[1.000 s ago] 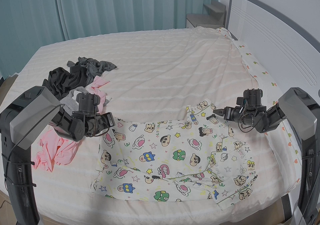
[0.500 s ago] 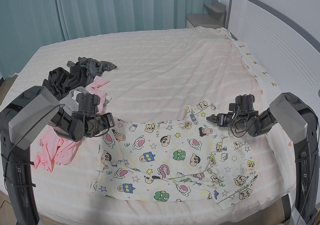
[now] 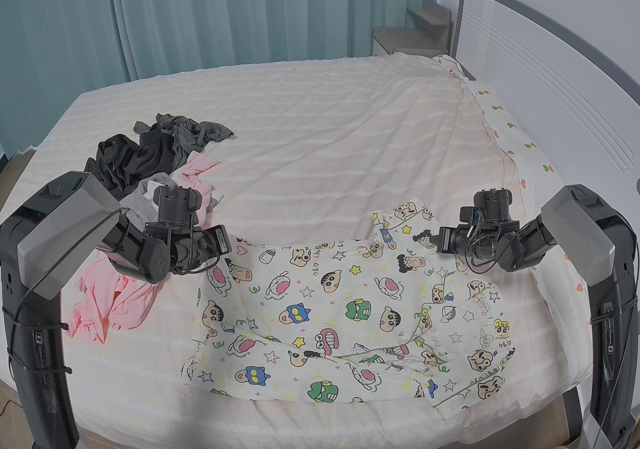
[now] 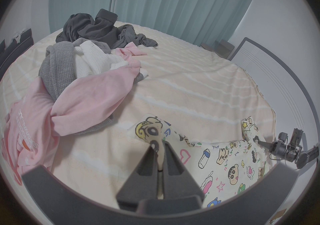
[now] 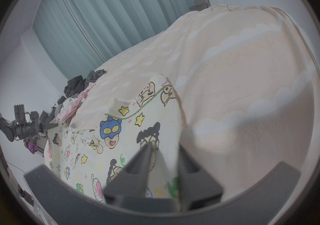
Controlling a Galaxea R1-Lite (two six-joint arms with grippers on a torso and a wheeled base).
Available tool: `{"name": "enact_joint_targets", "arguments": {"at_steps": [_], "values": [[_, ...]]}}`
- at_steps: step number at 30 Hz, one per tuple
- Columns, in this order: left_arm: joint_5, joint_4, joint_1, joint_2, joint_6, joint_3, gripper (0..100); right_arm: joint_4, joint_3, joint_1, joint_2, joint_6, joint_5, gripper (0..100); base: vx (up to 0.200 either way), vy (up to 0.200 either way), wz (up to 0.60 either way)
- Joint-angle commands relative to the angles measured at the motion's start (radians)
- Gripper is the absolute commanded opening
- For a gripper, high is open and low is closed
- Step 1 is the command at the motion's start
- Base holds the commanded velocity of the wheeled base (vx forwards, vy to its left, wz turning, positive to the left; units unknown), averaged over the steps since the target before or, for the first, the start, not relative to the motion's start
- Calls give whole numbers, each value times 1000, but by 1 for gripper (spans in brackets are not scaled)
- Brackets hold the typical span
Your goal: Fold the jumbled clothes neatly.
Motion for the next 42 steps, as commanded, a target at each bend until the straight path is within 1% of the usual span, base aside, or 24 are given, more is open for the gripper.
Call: {"name": "enact_joint_targets", "arguments": {"at_steps": [1, 2, 4, 8, 11, 13, 20, 21, 30, 36, 42], "values": [[2, 0, 0, -4, -1, 0, 0, 0, 6, -22, -26, 7, 28, 0, 0, 0, 0], [2, 0, 0, -4, -1, 0, 0, 0, 6, -22, -26, 7, 28, 0, 0, 0, 0], [4, 1, 0, -13, 1, 0, 0, -8, 21, -41, -51, 23, 52, 0, 0, 0, 0], [4, 3, 0, -24, -1, 1, 0, -13, 47, -47, -85, 50, 86, 0, 0, 0, 0], [4, 0, -2, -45, 1, 12, 0, -13, 89, -61, -131, 61, 151, 0, 0, 0, 0], [4, 1, -2, -53, 1, 15, 0, -8, 107, -68, -141, 59, 178, 0, 0, 0, 0], [4, 0, -3, -51, 1, 21, 0, 16, 78, -61, -92, 56, 178, 0, 0, 0, 0], [5, 0, -5, -50, 1, 21, 0, 46, 52, -61, -83, 55, 178, 100, 0, 0, 0], [5, 0, -5, -50, 1, 21, 0, 79, -37, -56, -39, 55, 181, 100, 0, 0, 0], [5, 0, -5, -42, 1, 18, 0, 177, -94, -19, -34, 55, 187, 100, 0, 0, 0], [5, -2, -7, -42, 2, 17, 0, 199, -146, 8, 14, 56, 186, 100, 0, 0, 0]]}}
